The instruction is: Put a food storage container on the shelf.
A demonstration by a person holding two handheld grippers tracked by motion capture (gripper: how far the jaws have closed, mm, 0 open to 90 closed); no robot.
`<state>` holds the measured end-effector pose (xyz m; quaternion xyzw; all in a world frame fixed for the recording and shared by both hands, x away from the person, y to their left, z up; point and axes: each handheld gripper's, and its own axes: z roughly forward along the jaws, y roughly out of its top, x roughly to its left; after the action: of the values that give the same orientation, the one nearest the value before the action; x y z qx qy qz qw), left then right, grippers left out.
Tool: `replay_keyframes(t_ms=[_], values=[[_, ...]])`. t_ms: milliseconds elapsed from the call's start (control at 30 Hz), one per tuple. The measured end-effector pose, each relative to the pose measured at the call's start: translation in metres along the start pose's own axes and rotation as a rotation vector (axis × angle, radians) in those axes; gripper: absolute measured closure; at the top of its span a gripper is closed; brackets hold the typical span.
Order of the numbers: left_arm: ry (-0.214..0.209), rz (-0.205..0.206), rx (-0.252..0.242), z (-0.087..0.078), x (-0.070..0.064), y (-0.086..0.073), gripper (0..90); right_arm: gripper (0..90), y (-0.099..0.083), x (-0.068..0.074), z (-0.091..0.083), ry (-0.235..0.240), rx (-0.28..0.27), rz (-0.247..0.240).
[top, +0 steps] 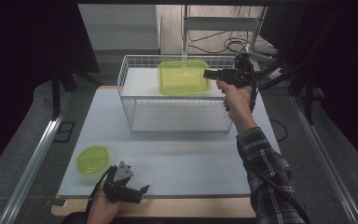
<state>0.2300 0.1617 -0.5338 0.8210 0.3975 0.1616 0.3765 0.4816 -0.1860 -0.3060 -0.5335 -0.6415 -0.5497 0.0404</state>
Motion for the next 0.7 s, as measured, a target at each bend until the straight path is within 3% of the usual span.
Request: replay_keyframes(t_ms=[300,700], values=[[-0.002,0.001,0.003,0.0,0.0,0.0,1.5,79.7,0.003,-0.006,0.008,-0.04,-0.013,0.024],[-0.006,0.002,0.011,0.001,0.0,0.0,1.5,76.5,0.004,-0.006,0.016,-0.127,-0.02,-0.035]])
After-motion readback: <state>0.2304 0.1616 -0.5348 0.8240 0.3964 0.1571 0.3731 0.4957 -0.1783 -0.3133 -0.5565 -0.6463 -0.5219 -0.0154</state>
